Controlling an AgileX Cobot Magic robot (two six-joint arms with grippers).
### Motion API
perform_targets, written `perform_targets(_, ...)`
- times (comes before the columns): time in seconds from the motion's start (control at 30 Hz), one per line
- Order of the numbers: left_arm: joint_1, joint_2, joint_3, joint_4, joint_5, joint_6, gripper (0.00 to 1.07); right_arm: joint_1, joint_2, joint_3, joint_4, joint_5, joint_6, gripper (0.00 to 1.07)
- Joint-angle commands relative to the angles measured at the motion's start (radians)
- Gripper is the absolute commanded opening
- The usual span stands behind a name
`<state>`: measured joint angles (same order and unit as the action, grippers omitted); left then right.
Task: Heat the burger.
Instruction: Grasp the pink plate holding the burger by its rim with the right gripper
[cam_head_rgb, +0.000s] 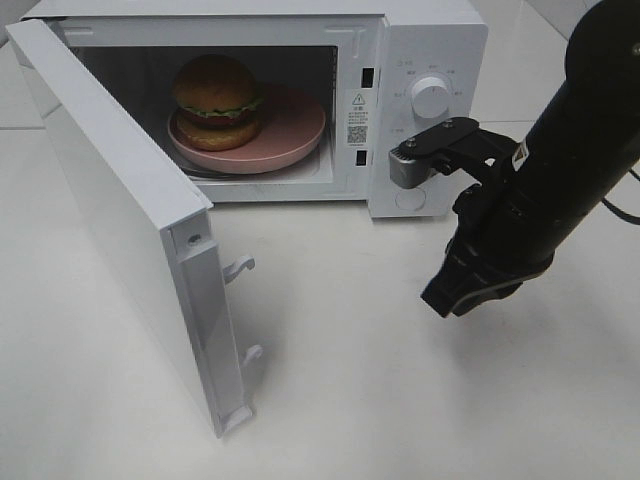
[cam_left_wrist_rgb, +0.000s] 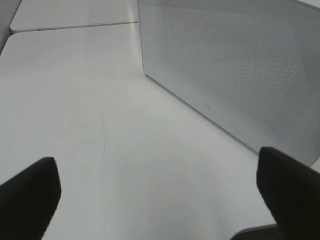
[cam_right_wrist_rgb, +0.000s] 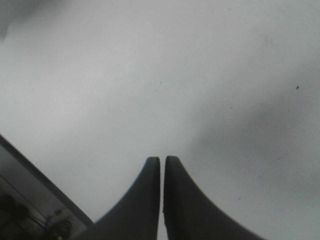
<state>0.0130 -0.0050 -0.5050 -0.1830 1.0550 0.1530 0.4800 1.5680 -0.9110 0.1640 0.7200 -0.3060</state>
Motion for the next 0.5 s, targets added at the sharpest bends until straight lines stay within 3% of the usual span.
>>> perform_targets(0.03,0.003,-0.019,0.003,-0.001,-0.013,-0.004,1.0,-0.003,-0.008,-0.04,-0.004,0.096,-0.341,0.06)
perform_targets(0.2,0.003,-0.019,0.003,-0.001,-0.013,-0.004,1.0,-0.003,-0.008,-0.059,-0.005,0.11,-0.647,0.07)
perform_targets(0.23,0.003,-0.019,0.003,-0.001,-0.013,-0.004,1.0,-0.003,-0.008,-0.064,-0.005,0.105,-0.806,0.07)
perform_targets(0.5,0.003,-0.019,0.003,-0.001,-0.013,-0.004,1.0,-0.003,-0.008,-0.069,-0.011,0.083,-1.178,0.11)
